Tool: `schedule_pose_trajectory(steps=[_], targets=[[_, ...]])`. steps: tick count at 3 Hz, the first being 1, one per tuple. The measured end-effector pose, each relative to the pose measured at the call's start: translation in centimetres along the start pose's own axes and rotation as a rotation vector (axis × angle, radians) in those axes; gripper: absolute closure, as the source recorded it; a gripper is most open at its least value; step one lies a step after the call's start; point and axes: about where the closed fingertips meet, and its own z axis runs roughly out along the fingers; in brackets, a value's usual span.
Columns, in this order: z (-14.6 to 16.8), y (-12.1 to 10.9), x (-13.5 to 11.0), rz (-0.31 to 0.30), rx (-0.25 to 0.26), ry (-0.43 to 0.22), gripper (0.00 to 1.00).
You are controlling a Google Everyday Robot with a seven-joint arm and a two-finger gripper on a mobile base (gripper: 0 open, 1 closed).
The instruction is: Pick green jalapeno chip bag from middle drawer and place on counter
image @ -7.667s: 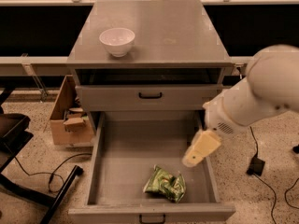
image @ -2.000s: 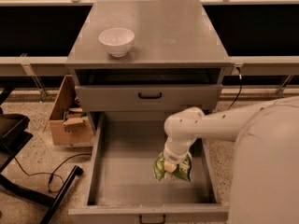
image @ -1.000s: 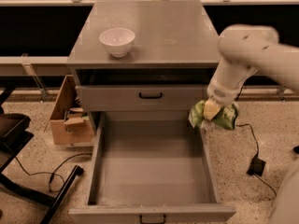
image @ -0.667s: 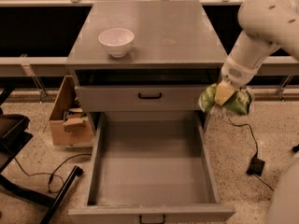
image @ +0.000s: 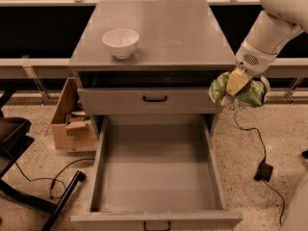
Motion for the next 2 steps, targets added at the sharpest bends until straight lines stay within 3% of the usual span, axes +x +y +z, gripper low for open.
schedule_pose_trajectory(steps=[2], targets=[[-5.6,-5.9,-1.8,0.09,0.126,-0.041,1.0]])
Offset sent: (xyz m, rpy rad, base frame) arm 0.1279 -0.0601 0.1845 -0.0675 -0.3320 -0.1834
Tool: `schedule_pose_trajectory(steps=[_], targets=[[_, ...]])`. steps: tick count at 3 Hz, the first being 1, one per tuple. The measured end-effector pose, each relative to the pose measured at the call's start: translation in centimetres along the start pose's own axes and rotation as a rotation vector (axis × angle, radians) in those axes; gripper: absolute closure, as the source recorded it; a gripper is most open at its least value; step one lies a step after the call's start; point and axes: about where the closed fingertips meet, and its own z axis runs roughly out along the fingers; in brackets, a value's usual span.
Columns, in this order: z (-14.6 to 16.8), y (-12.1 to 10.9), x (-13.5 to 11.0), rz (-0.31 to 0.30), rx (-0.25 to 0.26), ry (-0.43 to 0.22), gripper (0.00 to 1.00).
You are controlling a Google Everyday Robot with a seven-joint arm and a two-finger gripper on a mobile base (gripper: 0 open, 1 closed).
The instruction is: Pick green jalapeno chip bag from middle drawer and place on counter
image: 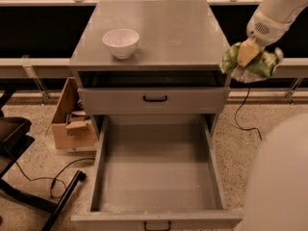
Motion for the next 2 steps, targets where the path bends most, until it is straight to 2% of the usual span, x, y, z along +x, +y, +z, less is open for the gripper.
schedule_pose_trajectory(steps=[1,2], targets=[[-1.9,-3.1,-2.5,0.029,0.063,-0.056,1.0],[-4.2,-5.8,-6.0,0.04,0.125,-0.206,1.0]])
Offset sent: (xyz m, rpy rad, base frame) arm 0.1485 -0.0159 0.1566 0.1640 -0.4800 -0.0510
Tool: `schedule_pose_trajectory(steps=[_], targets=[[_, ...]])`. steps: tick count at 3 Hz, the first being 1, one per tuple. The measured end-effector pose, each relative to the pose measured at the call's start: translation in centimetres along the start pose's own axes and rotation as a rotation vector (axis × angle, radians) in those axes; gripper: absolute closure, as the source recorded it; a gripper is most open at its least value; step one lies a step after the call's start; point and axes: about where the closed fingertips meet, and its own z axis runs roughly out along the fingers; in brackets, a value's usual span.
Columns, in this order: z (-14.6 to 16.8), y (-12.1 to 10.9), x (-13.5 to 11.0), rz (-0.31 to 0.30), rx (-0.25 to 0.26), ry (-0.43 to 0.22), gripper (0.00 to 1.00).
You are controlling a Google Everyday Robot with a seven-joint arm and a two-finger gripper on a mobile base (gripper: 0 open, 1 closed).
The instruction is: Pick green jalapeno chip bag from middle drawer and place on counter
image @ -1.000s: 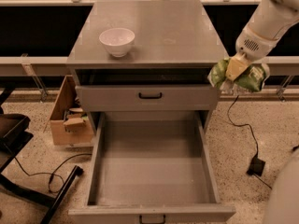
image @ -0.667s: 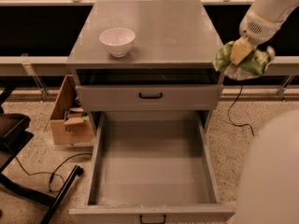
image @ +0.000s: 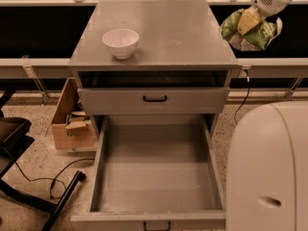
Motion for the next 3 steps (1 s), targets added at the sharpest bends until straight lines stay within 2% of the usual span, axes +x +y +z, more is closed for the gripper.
schedule_pose_trajectory(steps=[1,2,3], targets=[[0.1,-2.4,-4.3,0.013,0.029,-0.209,1.0],[2.2,-4.6,-8.4,0.065,0.031,-0.435,1.0],[5.1,-7.0,-10.6,0.121,0.072,-0.545,1.0]])
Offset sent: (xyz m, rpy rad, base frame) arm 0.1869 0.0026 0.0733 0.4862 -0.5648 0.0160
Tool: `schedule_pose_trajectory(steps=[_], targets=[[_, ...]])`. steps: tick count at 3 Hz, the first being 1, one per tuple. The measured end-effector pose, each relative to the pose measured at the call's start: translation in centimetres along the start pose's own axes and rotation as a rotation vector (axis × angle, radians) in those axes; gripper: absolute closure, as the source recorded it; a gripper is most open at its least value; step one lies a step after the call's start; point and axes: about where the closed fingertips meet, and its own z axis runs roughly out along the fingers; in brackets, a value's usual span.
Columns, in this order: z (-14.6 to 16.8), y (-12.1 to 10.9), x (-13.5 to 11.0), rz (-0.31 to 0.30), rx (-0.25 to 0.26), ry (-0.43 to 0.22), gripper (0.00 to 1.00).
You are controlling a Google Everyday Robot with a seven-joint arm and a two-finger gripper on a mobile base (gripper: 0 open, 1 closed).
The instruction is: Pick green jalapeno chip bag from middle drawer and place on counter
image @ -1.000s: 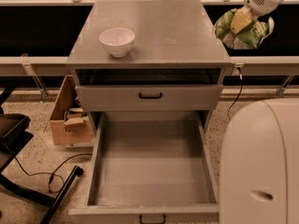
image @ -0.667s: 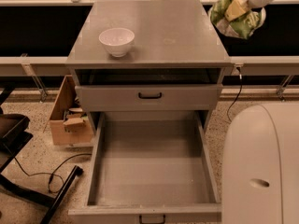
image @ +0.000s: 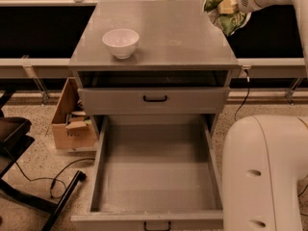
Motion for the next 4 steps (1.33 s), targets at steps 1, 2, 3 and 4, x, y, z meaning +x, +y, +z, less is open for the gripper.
schedule_pose_trajectory(steps=[1,2,3,4], targets=[[3.2,-1.0,0.8,0.026,0.038,-0.025,1.0],[6.4,-0.3,2.2,0.044,0.023,-0.016,1.0],[8.4,2.0,1.2,0.013,-0.028,-0.036,1.0],[8.5,2.1,1.2,0.007,-0.031,-0.037,0.76]])
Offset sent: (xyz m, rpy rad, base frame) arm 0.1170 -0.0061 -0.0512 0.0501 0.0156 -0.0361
